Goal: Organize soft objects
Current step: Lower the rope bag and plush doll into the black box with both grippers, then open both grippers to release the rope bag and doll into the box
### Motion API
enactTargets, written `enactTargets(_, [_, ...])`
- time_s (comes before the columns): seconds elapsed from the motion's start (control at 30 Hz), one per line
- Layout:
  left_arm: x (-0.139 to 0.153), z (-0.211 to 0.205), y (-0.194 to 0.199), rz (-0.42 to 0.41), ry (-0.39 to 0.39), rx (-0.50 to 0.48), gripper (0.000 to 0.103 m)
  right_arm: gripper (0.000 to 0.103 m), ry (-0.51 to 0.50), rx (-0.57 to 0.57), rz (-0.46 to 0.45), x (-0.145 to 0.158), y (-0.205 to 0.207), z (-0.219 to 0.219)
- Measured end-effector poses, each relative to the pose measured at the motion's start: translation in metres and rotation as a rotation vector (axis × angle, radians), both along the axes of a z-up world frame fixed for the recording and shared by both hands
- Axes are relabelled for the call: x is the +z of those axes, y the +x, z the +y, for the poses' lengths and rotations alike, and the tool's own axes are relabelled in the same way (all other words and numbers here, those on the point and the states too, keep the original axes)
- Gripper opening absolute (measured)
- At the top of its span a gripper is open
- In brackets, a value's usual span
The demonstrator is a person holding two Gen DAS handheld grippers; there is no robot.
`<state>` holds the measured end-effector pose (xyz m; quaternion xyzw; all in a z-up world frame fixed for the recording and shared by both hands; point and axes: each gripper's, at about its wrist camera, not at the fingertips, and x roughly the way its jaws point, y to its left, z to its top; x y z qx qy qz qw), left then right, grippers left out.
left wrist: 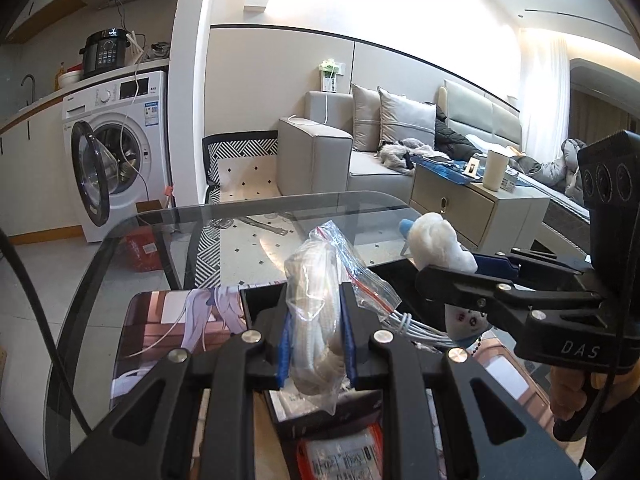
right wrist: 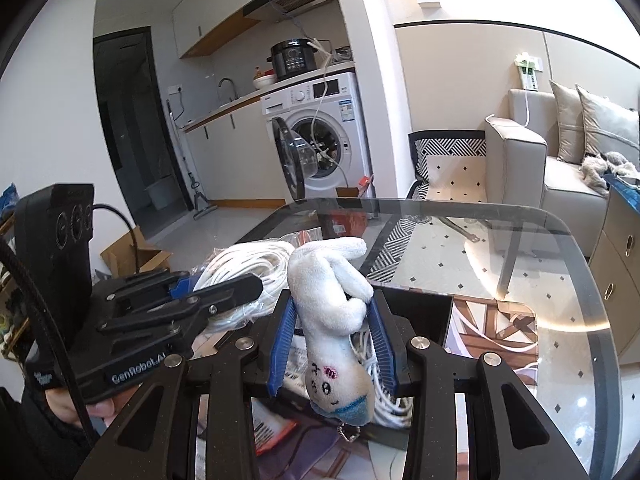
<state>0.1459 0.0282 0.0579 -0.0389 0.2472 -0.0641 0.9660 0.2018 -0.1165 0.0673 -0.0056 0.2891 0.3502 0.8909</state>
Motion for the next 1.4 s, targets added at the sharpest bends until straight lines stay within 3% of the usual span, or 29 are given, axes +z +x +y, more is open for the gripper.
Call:
enactTargets(0.47, [-0.018,-0.005,0.022,0.004,0.016,0.023,0.019,0.036,0.031,-0.074,0.016,-0.010,0.038,0.002])
enactTargets(0.8, [-0.036,-0.017,0.023,0.035,0.039,0.018,0.019,0.037,-0.019,-0.115,0.069,-0.035,0.048,-0.004])
enactTargets(0.97, [-0.045,-0.020,0.019,0.062,0.054,0.018,0.021,0.051,-0.053,-0.097,0.047,-0.032,0.045,-0.004])
enactTargets(1.07, [-0.043,-0.018,0.017,0.069,0.041,0.022,0.030,0.052,-0.073,-0.095,0.029,-0.030,0.039,-0.008])
enactTargets(1.17, [-0.038,-0.017,0.011,0.055,0.046,0.028,0.047,0.056,-0.080,-0.107,0.018,-0.027,0.032,-0.014])
enactTargets(1.33, [-0.029,-0.017,-0.001,0.042,0.060,0.017,0.053,0.091,-0.062,-0.100,0.007,-0.022,0.012,-0.026])
enactTargets(1.37, [-0.028,-0.018,-0.004,0.047,0.066,0.016,0.056,0.094,-0.059,-0.097,0.008,-0.020,0.008,-0.029])
enactTargets(1.4, [-0.027,-0.018,-0.006,0.053,0.071,0.016,0.066,0.097,-0.059,-0.094,0.009,-0.019,0.004,-0.031])
